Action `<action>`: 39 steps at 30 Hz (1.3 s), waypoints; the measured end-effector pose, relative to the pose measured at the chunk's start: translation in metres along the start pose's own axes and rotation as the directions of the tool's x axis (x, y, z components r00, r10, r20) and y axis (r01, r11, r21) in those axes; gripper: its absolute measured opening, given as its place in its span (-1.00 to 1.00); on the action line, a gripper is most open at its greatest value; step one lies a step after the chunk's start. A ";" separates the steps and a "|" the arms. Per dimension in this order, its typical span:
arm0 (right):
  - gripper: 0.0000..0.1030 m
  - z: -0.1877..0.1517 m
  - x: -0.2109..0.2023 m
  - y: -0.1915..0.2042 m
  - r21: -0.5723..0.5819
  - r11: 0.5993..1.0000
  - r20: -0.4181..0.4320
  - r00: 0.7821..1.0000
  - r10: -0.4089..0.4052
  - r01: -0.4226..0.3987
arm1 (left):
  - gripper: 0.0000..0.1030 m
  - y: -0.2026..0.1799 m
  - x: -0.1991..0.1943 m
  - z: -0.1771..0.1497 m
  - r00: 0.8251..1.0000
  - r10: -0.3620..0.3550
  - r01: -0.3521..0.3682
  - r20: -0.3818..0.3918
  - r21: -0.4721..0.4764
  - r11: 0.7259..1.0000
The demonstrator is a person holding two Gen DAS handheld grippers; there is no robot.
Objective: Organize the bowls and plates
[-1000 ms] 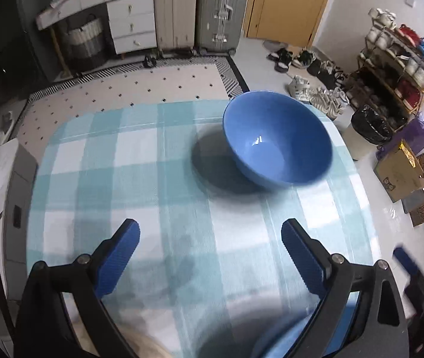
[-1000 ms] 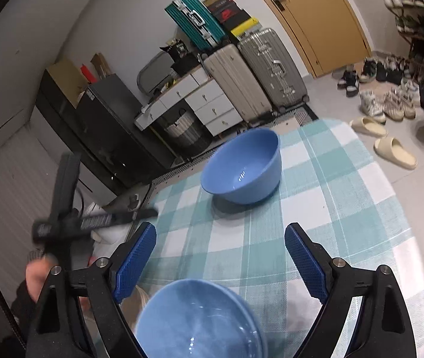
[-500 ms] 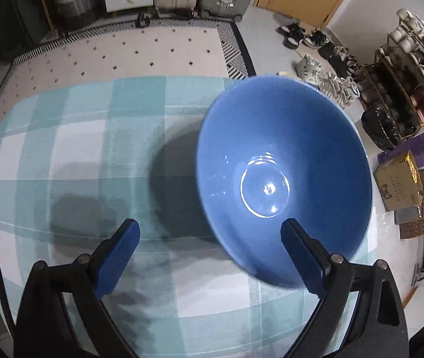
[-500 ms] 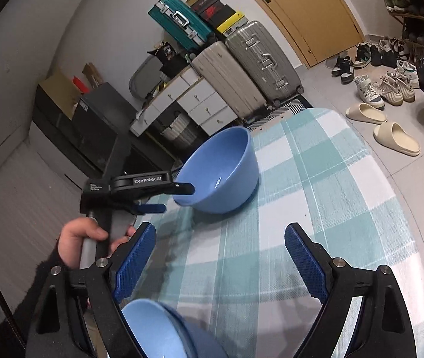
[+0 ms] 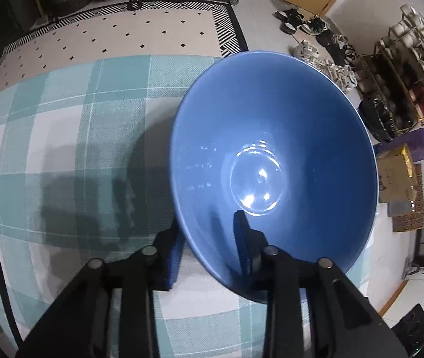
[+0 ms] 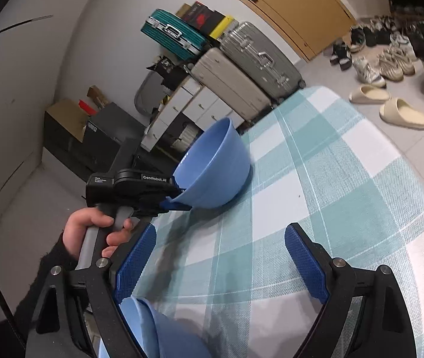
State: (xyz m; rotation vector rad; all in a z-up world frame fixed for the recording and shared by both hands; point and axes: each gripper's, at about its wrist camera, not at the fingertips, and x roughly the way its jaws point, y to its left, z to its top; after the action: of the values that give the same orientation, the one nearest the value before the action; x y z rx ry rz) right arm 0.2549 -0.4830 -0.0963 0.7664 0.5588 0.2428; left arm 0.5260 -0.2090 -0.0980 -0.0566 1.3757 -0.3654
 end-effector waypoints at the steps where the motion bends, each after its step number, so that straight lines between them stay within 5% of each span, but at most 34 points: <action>1: 0.74 0.000 0.001 -0.002 0.006 1.000 -0.004 1.000 0.008 -0.008 | -0.66 0.000 0.002 0.000 1.000 -0.011 0.011 -0.016 0.003 1.000; 7: 0.74 -0.002 0.006 -0.016 0.059 0.998 -0.025 1.000 0.004 -0.003 | -0.85 -0.001 0.008 0.003 0.998 -0.024 0.024 -0.058 0.000 1.000; 15: 0.74 -0.006 0.005 -0.014 0.052 0.999 -0.034 0.999 -0.012 0.014 | -0.85 0.004 0.007 -0.005 0.994 -0.043 0.040 -0.101 -0.035 0.999; 21: 0.74 -0.004 0.008 -0.017 0.062 0.998 -0.036 0.999 -0.006 0.008 | -0.83 -0.003 0.002 -0.017 0.991 0.030 -0.025 -0.131 0.035 0.999; 39: 0.74 -0.004 0.014 -0.030 0.110 0.994 -0.041 0.999 0.000 0.005 | -0.78 0.006 -0.021 -0.095 0.969 0.094 -0.035 -0.229 0.253 0.967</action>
State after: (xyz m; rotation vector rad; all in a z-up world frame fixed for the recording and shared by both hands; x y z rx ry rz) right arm 0.2646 -0.4966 -0.1256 0.8693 0.6162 0.2271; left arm 0.4330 -0.1814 -0.0987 0.2459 1.5555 -0.4985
